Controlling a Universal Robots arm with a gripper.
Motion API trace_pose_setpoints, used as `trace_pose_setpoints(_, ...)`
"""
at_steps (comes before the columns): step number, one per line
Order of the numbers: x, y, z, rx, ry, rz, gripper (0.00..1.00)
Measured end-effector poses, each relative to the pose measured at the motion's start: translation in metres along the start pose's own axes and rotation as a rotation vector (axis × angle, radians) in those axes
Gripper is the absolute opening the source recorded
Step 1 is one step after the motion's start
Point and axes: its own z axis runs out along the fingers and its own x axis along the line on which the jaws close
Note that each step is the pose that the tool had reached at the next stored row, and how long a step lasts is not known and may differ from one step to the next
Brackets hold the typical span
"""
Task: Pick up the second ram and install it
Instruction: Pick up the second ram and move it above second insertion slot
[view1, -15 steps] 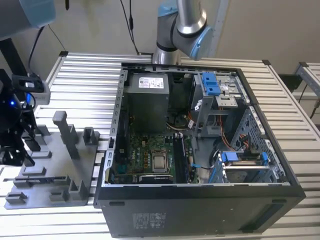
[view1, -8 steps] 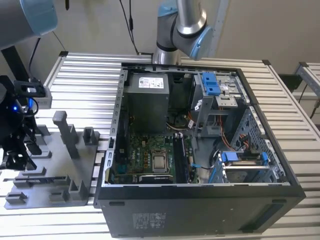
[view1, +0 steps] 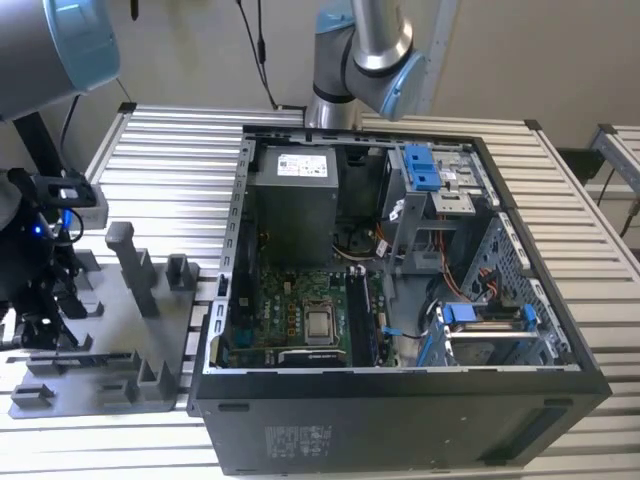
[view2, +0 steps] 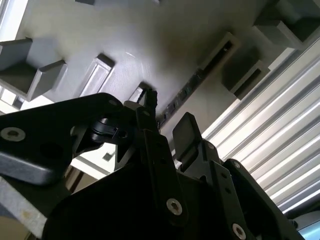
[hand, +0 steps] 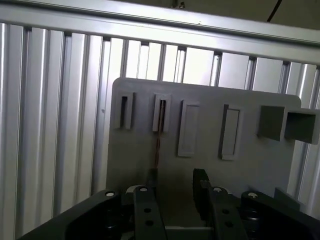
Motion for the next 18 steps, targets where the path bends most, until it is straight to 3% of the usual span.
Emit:
trace_pose_setpoints(7, 0.0043, 0.0003, 0.0096, -0.0012, 0.0072, -0.005, 0.42)
trace_pose_setpoints(11, 0.0073, 0.0006, 0.0162, -0.0018, 0.0073, -0.005, 0.42)
trace_pose_setpoints(18, 0.0078, 0.0007, 0.0169, -0.0063, 0.0089, -0.005, 0.42)
